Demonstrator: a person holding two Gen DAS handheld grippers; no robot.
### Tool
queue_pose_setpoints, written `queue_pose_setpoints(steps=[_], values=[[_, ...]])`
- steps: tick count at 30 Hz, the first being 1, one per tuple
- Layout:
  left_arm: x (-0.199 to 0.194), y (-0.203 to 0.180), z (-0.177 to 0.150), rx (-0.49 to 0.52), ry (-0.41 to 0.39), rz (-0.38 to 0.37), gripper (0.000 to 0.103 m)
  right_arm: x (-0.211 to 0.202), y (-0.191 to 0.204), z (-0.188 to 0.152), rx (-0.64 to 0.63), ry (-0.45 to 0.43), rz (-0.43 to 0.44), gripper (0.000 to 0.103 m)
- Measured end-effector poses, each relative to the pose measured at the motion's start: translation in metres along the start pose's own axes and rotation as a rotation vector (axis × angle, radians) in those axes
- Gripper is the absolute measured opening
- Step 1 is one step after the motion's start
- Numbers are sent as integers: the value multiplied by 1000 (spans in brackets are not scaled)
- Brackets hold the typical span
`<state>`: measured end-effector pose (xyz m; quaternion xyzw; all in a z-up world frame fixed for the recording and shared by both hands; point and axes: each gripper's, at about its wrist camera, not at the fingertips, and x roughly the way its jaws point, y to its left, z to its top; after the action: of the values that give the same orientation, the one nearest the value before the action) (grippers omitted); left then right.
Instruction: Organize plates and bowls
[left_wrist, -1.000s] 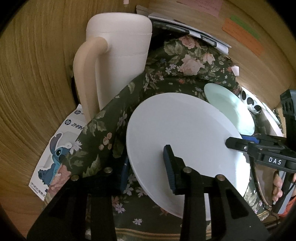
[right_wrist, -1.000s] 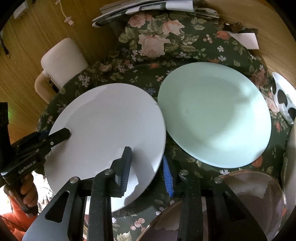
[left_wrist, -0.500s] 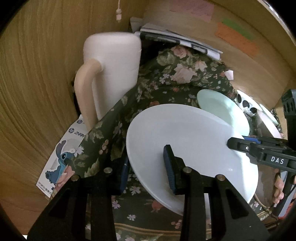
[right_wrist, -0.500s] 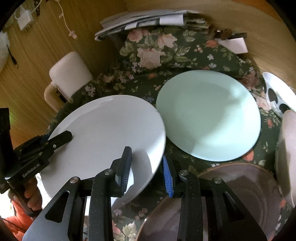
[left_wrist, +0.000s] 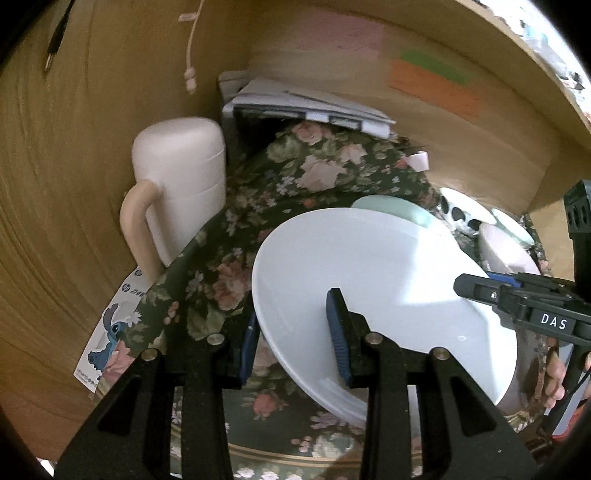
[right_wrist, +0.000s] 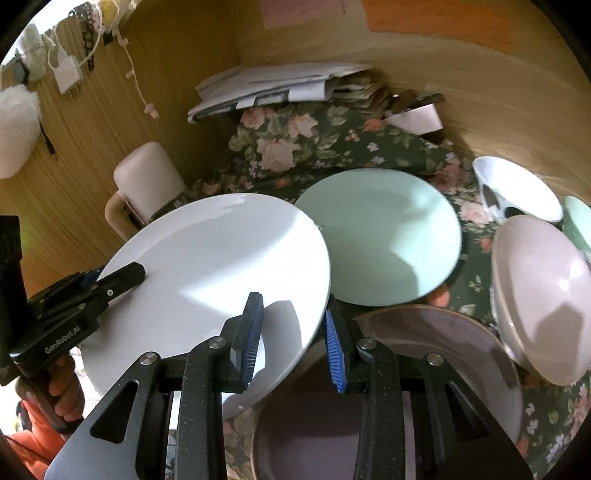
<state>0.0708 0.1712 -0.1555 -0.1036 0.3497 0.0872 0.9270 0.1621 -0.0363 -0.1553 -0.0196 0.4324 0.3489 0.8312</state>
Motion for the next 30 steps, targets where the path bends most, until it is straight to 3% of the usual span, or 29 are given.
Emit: queue_pose_setpoints(steps=[30], values=[[-27,-103,-14,123,-27,-141,35,-95,-63,-53,121,-125,-97,29]])
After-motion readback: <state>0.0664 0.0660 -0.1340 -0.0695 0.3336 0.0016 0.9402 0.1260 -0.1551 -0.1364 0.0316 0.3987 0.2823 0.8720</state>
